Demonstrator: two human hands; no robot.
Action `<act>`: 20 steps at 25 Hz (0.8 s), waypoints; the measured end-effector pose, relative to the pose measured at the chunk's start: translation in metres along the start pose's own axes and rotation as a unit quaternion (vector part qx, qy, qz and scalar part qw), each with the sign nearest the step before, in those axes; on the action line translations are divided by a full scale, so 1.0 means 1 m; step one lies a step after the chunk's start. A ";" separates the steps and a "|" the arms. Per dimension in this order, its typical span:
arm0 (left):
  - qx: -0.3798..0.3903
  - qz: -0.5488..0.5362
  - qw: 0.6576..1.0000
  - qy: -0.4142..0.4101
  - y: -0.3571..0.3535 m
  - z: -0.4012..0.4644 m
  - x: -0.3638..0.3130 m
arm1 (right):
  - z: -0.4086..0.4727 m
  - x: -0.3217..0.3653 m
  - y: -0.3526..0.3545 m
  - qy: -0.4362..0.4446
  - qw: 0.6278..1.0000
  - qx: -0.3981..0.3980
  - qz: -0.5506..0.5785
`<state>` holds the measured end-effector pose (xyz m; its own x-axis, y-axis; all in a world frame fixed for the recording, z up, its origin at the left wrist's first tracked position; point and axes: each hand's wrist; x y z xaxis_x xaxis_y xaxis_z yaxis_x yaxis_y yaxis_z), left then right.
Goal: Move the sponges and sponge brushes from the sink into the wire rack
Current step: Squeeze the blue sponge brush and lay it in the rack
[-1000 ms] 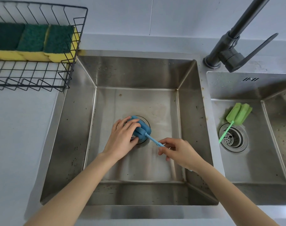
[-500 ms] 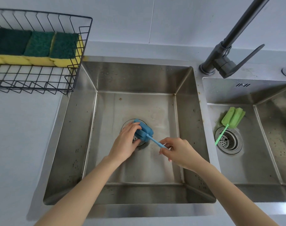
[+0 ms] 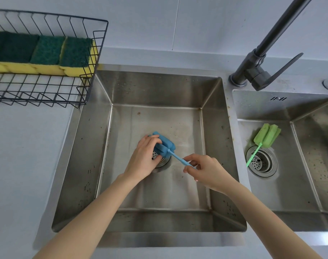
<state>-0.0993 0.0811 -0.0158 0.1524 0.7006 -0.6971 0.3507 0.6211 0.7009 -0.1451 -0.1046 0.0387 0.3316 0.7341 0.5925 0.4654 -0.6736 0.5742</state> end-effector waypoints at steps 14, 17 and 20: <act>-0.121 0.134 0.980 -0.083 0.076 -0.005 -0.036 | -0.032 0.047 0.059 0.036 0.997 -0.066 -0.006; -0.129 0.127 0.978 -0.100 0.097 -0.005 -0.044 | -0.037 0.058 0.071 0.035 0.995 -0.091 -0.007; -0.144 0.130 0.973 -0.122 0.119 -0.007 -0.049 | -0.040 0.070 0.081 0.041 0.992 -0.118 -0.001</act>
<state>-0.0721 0.1230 0.1026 0.4289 0.7643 -0.4816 0.0028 0.5320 0.8468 -0.1167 -0.1110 0.1494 0.2576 0.7329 0.6297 0.2584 -0.6802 0.6860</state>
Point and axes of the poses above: each hand's wrist, its own z-axis towards the middle knuckle, its own y-axis out of the back of the hand, x = y × z, and after that the axes turned 2 degrees about -z, right-handed
